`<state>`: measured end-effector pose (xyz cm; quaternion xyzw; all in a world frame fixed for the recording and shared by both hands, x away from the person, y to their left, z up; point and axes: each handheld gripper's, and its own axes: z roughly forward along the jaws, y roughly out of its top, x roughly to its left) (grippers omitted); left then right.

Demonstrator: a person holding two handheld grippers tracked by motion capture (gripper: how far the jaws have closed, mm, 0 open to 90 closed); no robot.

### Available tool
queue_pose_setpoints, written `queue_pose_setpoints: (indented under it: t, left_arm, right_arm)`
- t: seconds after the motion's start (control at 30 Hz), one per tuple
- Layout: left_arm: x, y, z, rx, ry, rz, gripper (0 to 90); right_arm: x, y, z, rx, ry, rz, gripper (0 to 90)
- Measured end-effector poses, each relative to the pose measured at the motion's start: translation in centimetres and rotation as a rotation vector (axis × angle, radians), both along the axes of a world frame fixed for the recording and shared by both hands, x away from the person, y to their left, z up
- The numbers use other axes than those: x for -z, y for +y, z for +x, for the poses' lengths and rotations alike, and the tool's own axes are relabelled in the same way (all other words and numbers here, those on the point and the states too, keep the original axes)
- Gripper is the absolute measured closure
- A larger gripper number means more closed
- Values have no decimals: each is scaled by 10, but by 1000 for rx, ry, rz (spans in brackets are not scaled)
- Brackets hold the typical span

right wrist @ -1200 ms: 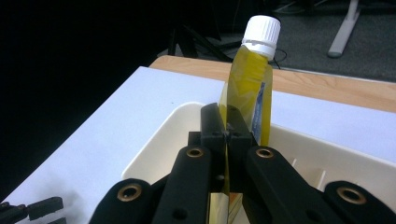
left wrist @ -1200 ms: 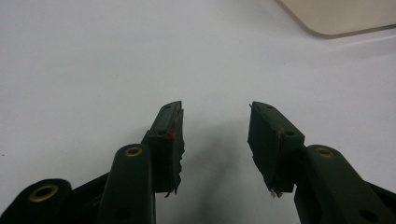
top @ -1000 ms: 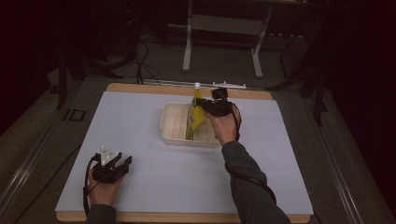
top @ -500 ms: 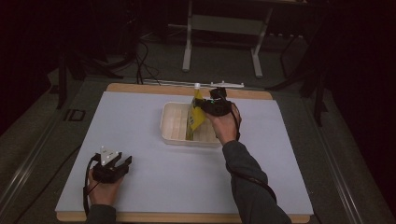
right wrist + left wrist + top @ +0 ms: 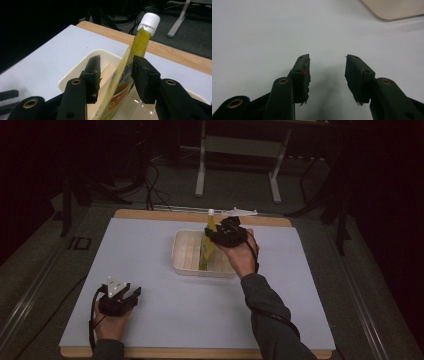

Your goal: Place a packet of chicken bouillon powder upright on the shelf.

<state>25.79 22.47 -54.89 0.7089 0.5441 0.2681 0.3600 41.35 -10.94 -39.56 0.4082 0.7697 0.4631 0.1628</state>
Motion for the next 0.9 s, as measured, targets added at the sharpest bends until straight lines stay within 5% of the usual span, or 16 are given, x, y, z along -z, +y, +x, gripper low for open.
queue_pose_setpoints:
  t: [0.9]
  left_arm:
    - [-1, 1, -1, -4, -3, 4, 544]
  right_arm:
    - [-29, -33, -41, -94, -60, -11, 588]
